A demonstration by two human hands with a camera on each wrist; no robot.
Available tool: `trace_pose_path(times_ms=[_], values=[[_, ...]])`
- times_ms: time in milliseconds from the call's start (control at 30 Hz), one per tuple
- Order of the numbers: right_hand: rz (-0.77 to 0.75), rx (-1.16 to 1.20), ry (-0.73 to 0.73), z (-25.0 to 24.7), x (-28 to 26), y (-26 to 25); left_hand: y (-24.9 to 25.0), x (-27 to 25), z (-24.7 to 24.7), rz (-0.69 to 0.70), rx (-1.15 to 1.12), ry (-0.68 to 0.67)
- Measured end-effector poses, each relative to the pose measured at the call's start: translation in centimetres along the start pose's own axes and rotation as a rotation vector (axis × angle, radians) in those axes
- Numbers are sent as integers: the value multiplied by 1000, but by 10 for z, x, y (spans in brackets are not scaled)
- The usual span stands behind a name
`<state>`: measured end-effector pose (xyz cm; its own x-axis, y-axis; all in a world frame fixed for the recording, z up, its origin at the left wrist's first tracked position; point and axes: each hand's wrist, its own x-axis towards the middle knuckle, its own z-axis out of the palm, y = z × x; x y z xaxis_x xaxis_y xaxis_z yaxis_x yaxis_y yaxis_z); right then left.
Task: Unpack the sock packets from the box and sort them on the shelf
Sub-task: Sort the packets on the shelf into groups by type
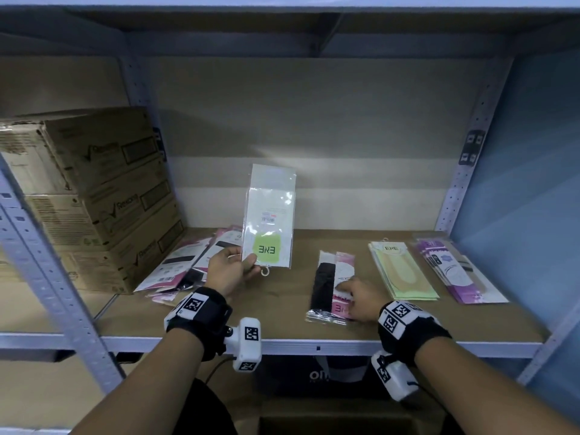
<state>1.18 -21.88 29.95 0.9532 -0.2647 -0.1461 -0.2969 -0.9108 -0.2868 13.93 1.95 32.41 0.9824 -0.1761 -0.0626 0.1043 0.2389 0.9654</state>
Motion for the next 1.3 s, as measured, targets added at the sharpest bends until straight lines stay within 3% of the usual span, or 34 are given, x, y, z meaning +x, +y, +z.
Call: trace_pose_path(times_ms=[100,267,533,867,1067,1300], values=[[-17,-24,11,3,3,-9,1,-1,-2,-12,4,-18],[-108,-89,150,0,10,-9,7,-2,-6,-30,-13,-29],[-104,-269,-23,1,13,1,10,1,-12,-26,-40,-69],[-90,-221,178,-2,17,-4,6,1,-11,-29,-46,-125],[-176,-146,-10,-11,13,2,10,1,-10,-32,-50,-155],[-152,-93,-18,-5,13,4,5,1,-6,-15,-32,-150]])
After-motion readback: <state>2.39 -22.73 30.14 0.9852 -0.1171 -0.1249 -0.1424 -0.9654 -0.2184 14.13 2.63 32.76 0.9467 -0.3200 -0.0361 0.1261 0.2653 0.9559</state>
